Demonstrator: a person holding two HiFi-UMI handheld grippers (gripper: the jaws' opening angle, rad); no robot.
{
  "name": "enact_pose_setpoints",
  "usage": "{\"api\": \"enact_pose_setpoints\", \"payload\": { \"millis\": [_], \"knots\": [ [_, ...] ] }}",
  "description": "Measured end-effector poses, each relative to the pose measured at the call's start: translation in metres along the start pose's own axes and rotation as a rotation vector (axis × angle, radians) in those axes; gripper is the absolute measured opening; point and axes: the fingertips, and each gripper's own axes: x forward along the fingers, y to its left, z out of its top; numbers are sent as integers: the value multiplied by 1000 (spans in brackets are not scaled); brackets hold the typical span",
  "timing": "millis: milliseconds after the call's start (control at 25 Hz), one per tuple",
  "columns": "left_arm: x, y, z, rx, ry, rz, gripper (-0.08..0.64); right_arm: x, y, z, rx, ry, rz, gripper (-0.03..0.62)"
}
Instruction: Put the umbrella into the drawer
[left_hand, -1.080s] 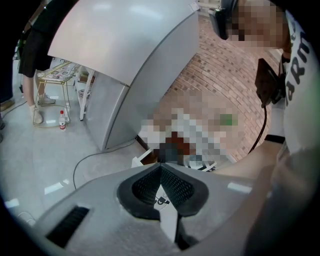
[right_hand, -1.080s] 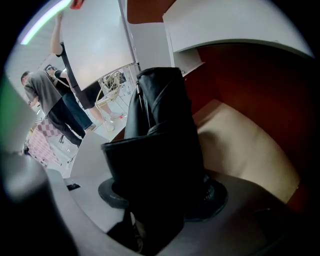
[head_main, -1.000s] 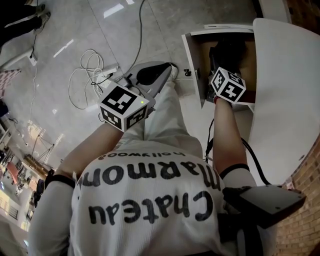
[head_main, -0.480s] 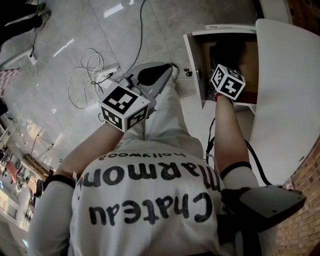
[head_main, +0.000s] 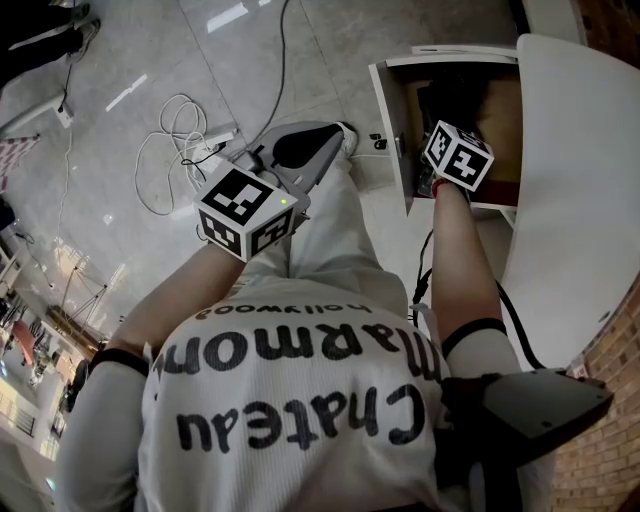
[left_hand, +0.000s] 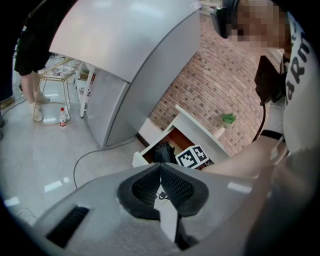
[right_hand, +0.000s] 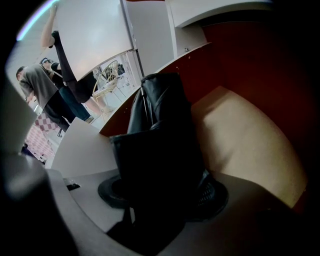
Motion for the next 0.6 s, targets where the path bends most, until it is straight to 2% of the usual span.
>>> {"api": "enact_pose_setpoints", "payload": {
  "millis": [240, 600],
  "knots": [
    [-4, 7, 2, -8, -11, 23, 16, 6, -7, -6, 3, 29, -40, 259],
    [-1, 11, 3, -19, -34, 34, 17, 11, -2, -6, -5, 30, -34, 259]
  ]
}}
